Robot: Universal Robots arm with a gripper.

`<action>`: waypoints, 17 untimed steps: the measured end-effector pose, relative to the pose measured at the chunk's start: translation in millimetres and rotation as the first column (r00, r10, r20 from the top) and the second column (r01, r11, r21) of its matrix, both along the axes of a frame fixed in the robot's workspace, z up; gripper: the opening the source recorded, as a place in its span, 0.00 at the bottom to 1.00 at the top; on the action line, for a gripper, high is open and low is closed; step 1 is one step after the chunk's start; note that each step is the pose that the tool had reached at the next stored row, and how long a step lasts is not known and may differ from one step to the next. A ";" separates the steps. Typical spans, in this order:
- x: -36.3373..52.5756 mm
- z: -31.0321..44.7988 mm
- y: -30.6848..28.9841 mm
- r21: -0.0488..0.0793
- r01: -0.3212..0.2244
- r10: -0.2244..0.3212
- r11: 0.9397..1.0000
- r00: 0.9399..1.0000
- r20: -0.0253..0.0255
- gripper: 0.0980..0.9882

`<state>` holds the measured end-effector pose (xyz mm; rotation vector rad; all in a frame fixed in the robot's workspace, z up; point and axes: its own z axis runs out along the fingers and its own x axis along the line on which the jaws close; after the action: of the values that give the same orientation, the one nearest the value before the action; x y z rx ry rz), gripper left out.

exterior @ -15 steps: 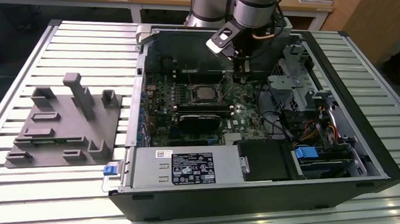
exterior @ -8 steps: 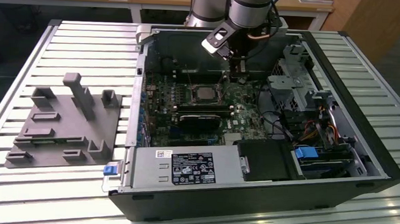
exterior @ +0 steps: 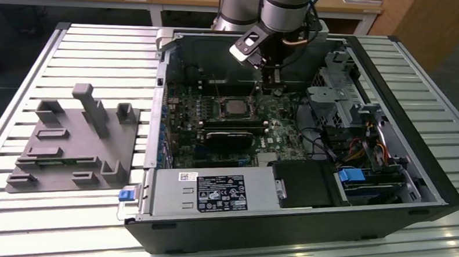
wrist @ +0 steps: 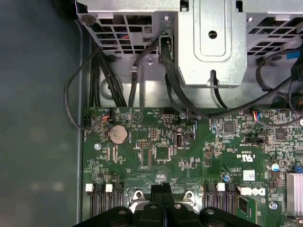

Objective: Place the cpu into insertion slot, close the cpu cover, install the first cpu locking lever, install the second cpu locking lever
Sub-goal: 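Close the cpu cover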

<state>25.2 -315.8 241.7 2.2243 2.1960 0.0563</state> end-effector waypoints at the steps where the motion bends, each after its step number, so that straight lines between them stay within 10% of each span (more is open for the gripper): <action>1: -0.7 -0.1 0.0 0.000 0.000 0.000 1.000 1.000 0.000 0.01; 17: -15.8 -3.6 0.0 0.000 0.000 0.000 1.000 1.000 0.000 0.01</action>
<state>9.5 -315.8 238.1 2.2243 2.1961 0.0565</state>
